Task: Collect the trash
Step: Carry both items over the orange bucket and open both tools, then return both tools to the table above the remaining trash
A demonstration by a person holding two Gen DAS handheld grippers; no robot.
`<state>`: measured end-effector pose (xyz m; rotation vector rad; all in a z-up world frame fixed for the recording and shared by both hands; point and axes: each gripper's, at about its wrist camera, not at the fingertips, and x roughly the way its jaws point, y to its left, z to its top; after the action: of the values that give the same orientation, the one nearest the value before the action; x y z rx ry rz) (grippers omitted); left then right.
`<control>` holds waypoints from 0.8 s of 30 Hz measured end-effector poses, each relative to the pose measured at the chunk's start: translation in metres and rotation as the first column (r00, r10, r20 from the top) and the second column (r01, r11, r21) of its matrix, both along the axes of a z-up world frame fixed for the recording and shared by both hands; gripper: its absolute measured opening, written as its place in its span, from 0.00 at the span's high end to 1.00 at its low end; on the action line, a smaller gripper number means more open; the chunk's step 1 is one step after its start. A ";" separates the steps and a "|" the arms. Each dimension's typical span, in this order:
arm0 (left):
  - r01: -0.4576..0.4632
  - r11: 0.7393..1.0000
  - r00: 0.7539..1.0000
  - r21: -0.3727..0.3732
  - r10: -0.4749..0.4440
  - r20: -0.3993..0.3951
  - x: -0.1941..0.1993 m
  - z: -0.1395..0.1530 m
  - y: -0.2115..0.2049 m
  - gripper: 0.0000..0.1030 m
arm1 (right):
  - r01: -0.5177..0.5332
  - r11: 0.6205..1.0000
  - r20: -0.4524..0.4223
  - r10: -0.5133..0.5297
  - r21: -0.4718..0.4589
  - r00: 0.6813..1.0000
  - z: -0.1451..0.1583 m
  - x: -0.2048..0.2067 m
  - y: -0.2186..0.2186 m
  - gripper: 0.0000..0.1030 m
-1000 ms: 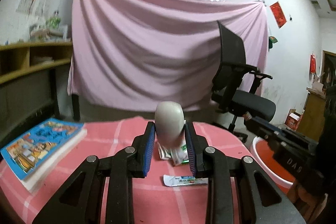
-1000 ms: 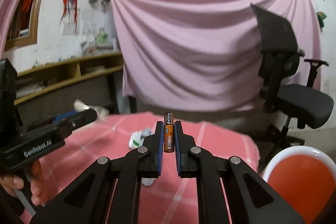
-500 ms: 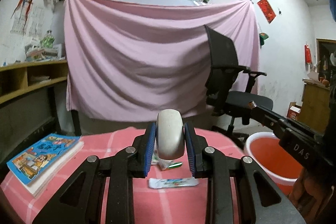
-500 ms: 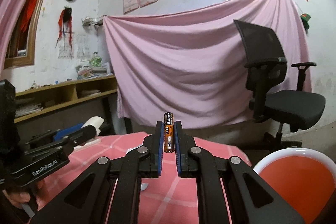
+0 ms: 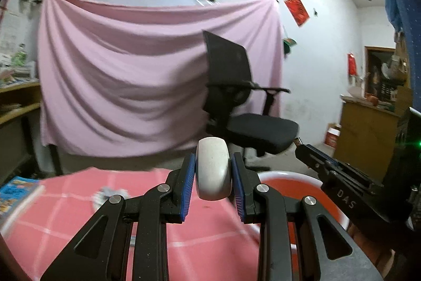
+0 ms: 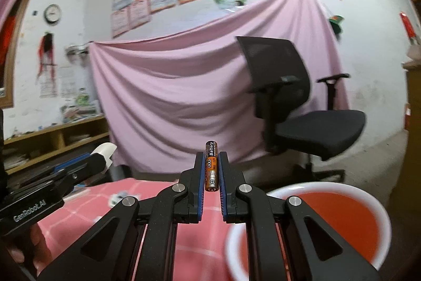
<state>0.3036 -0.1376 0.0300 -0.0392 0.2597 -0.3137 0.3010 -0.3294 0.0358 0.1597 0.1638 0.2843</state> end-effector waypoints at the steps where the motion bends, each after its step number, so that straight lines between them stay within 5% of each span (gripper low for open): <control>1: 0.019 1.000 1.000 -0.002 -0.019 -0.020 0.005 -0.001 -0.009 0.77 | 0.020 1.000 -0.016 -0.020 0.012 1.000 -0.002 0.001 -0.010 0.92; 7: 0.105 0.993 0.981 -0.049 -0.111 -0.157 0.031 -0.010 -0.056 0.77 | 0.105 0.992 -0.119 -0.097 0.067 0.988 -0.011 0.014 -0.050 0.92; 14: 0.125 0.983 0.916 -0.138 -0.168 -0.365 0.065 -0.026 -0.093 0.77 | 0.183 0.974 -0.295 -0.137 0.137 0.946 -0.030 0.035 -0.087 0.91; 19: 0.111 0.983 0.881 -0.149 -0.167 -0.443 0.075 -0.027 -0.094 0.71 | 0.214 0.966 -0.385 -0.144 0.144 0.911 -0.042 0.040 -0.099 0.91; 24: 0.085 0.984 0.880 -0.154 -0.146 -0.453 0.078 -0.023 -0.084 0.70 | 0.215 0.966 -0.390 -0.144 0.143 0.909 -0.042 0.039 -0.099 0.90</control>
<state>0.3813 -0.2211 0.0073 -0.2304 0.7206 -0.4398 0.3400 -0.4283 -0.0061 0.4111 0.5045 0.0794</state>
